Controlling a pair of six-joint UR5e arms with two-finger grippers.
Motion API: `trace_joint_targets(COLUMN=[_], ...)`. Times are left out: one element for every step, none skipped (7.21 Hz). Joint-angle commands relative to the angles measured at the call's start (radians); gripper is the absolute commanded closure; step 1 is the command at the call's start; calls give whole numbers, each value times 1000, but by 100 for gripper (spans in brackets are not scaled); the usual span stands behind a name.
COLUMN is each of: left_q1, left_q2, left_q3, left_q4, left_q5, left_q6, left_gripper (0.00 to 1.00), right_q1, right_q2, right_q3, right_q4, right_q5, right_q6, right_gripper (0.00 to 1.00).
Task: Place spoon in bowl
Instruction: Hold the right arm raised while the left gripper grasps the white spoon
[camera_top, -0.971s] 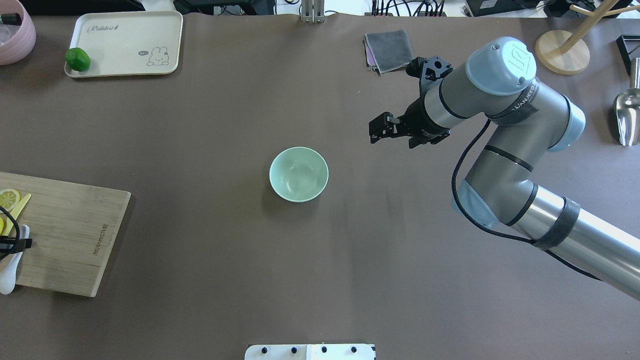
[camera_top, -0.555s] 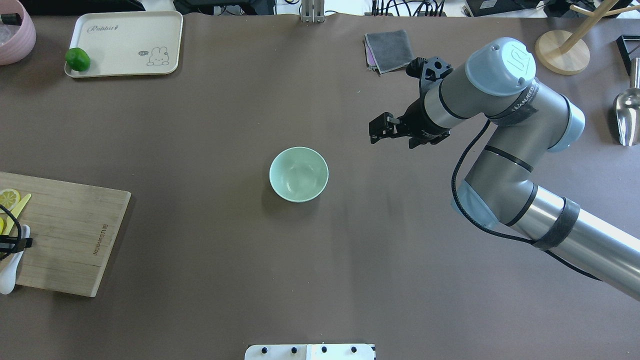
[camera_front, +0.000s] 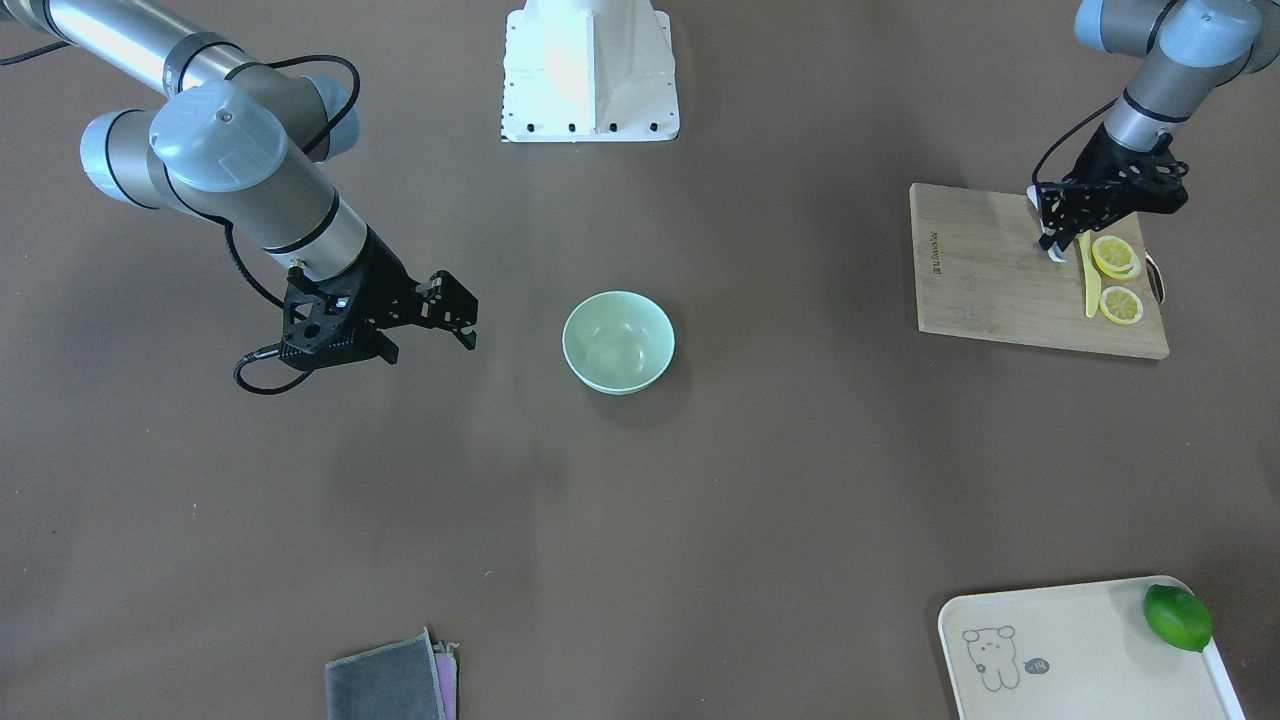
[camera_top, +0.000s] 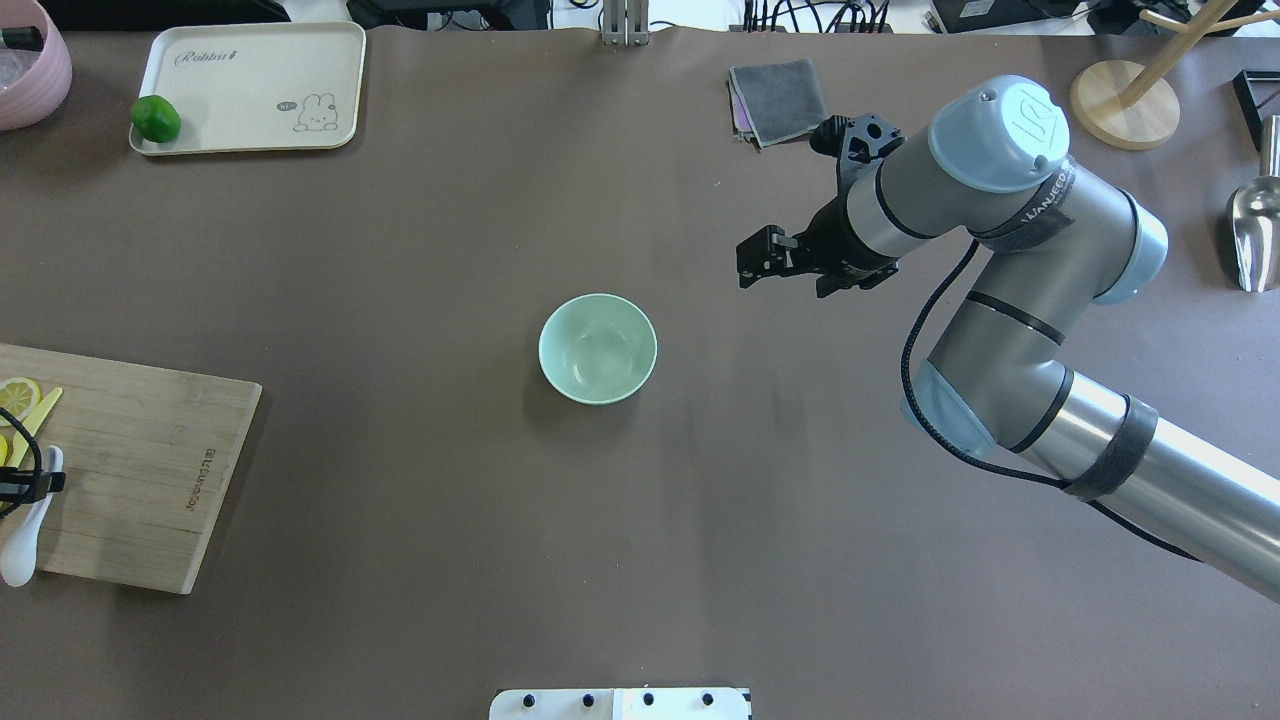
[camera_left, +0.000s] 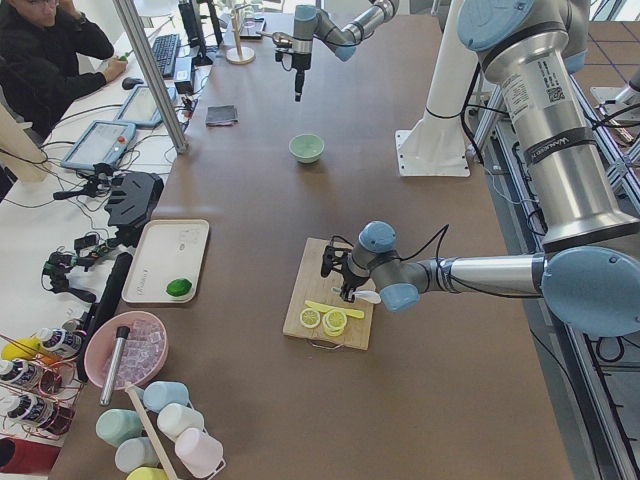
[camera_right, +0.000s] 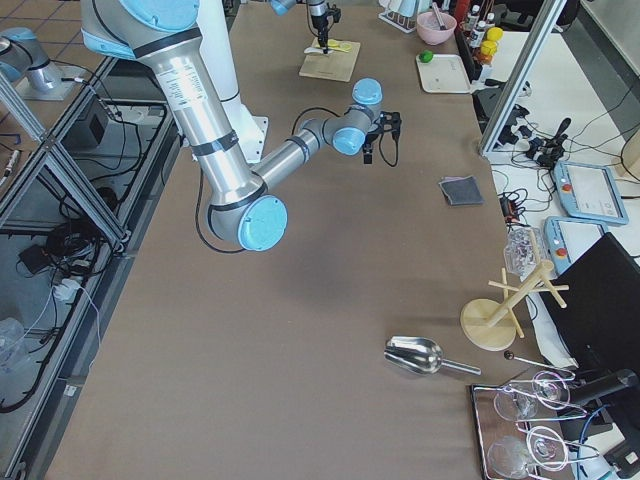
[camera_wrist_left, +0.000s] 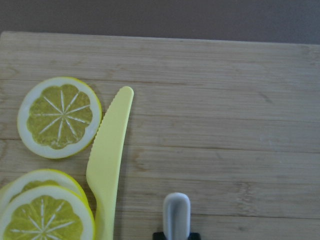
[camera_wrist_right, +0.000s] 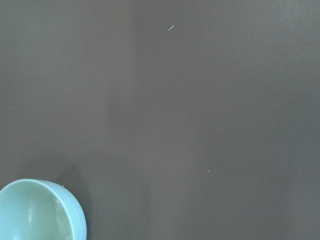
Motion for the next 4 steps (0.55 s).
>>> trace_joint_targets(left_q1=[-70, -163, -237, -260], left_q2=[15, 0, -58, -166], left_q3=[-86, -126, -143, -140], left_q4=[2, 4, 8, 48], left_q5=[-93, -197, -321, -357], left_q6=[-3, -6, -18, -48], left_gripper=[100, 100, 100, 100], right_q1=[0, 1, 5, 23], right_q2=[0, -3, -2, -3], right_q3=[4, 10, 12, 12], right_q4=[0, 0, -4, -14], right_q5=[1, 3, 12, 20], right_q6=[0, -3, -11, -18], right_gripper=[0, 0, 0, 0])
